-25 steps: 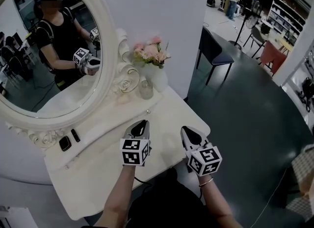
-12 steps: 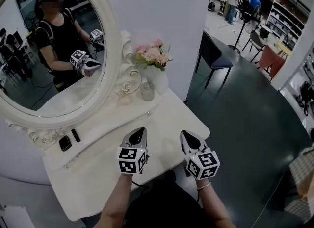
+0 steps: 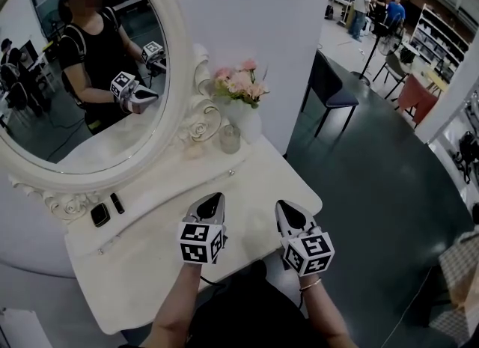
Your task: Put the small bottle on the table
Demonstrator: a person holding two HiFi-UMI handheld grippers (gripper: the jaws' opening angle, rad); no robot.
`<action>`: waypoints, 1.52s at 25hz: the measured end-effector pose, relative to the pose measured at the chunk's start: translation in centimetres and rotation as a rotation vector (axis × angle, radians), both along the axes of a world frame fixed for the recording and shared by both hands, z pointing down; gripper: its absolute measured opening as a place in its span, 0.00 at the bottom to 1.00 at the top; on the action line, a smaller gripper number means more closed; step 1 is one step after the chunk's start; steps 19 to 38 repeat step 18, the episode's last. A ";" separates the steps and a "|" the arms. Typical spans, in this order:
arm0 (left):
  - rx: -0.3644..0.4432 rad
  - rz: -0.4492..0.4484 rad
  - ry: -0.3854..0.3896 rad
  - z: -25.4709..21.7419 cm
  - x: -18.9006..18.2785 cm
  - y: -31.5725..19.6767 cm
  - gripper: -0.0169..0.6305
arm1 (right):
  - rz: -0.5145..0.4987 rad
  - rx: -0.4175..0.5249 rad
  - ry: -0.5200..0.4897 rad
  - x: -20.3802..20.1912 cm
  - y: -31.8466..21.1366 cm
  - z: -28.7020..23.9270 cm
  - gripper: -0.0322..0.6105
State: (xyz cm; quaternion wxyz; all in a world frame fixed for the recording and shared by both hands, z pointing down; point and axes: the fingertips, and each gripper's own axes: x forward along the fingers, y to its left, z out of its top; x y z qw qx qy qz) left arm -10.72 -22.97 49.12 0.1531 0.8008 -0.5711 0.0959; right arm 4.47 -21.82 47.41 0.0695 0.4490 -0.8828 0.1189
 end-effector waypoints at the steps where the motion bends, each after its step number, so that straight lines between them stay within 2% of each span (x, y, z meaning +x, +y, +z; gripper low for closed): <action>1: 0.000 -0.001 0.001 0.0 -0.1 -0.1 0.04 | 0.000 -0.001 0.002 0.0 0.0 0.1 0.06; 38: 0.005 -0.025 0.012 -0.4 -0.5 -1.4 0.04 | -0.008 -0.016 0.010 0.6 -0.7 0.6 0.06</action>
